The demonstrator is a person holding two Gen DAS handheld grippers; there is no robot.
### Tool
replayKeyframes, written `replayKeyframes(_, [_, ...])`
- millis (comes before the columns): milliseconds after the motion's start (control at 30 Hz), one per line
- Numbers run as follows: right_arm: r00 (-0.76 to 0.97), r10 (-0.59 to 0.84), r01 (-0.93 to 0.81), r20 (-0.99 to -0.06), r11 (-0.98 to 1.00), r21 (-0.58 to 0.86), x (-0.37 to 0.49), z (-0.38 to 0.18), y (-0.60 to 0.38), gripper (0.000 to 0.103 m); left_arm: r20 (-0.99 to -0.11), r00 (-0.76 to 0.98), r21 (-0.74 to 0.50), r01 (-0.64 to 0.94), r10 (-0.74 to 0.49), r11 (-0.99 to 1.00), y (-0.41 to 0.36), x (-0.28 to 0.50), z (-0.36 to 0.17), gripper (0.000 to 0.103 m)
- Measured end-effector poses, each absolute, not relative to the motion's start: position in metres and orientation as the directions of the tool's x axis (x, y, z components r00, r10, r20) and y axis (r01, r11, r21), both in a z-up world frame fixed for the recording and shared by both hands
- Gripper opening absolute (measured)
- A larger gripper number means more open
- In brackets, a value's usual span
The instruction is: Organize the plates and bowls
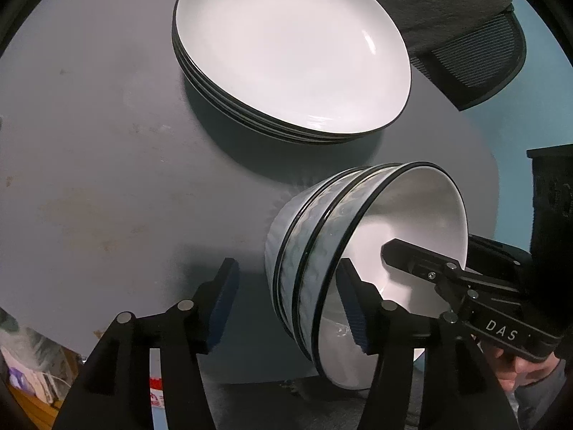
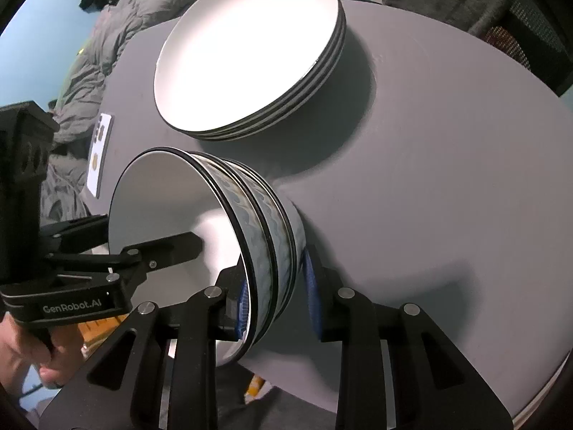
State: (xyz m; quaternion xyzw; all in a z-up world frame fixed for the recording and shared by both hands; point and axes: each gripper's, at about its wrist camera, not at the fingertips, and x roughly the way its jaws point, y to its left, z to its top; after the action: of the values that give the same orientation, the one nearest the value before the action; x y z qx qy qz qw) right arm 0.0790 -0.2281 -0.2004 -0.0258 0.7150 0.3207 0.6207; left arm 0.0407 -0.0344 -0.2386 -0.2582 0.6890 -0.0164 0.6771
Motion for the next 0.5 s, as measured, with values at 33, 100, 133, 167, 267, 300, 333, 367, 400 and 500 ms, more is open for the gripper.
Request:
replayKeyframes(33, [-0.229, 0.365, -0.427, -0.903, 0.795, 0.43, 0.08, -0.201, -0.23, 0.027, -0.92, 0.054, -0.383, -0.333, -0.388, 0.862, -0.034, 0.04, -0.238, 0.05])
replayKeyframes(100, [-0.229, 0.363, -0.415, -0.903, 0.803, 0.428, 0.081, -0.202, -0.231, 0.027, -0.909, 0.061, -0.409, -0.327, -0.413, 0.852, -0.033, 0.038, -0.237, 0.04])
replayKeyframes(133, [-0.233, 0.359, -0.413, -0.904, 0.805, 0.426, 0.081, -0.202, -0.231, 0.027, -0.916, 0.063, -0.396, -0.315, -0.397, 0.863, -0.035, 0.039, -0.235, 0.04])
replayKeyframes(167, [-0.239, 0.35, -0.417, -0.906, 0.806, 0.421, 0.081, -0.202, -0.23, 0.027, -0.919, 0.065, -0.388, -0.305, -0.388, 0.87, -0.037, 0.039, -0.234, 0.04])
replayKeyframes(267, [-0.233, 0.332, -0.413, -0.914, 0.817, 0.402, 0.078, -0.199, -0.228, 0.024, -0.923, 0.069, -0.381, -0.306, -0.378, 0.873, -0.038, 0.038, -0.232, 0.036])
replayKeyframes(300, [-0.224, 0.327, -0.413, -0.918, 0.821, 0.394, 0.077, -0.198, -0.228, 0.024, -0.923, 0.069, -0.38, -0.308, -0.378, 0.872, -0.038, 0.039, -0.231, 0.033])
replayKeyframes(333, [-0.215, 0.322, -0.418, -0.922, 0.823, 0.385, 0.076, -0.197, -0.227, 0.023, -0.924, 0.069, -0.378, -0.311, -0.376, 0.872, -0.036, 0.039, -0.23, 0.03])
replayKeyframes(367, [-0.209, 0.32, -0.42, -0.924, 0.824, 0.38, 0.075, -0.197, -0.227, 0.022, -0.924, 0.069, -0.377, -0.313, -0.375, 0.872, -0.035, 0.037, -0.229, 0.028])
replayKeyframes(400, [-0.208, 0.318, -0.417, -0.925, 0.827, 0.378, 0.075, -0.197, -0.227, 0.022, -0.926, 0.069, -0.374, -0.316, -0.372, 0.872, -0.033, 0.037, -0.228, 0.025])
replayKeyframes(500, [-0.212, 0.311, -0.416, -0.926, 0.829, 0.373, 0.075, -0.197, -0.227, 0.022, -0.929, 0.069, -0.366, -0.31, -0.363, 0.878, -0.031, 0.035, -0.225, 0.023])
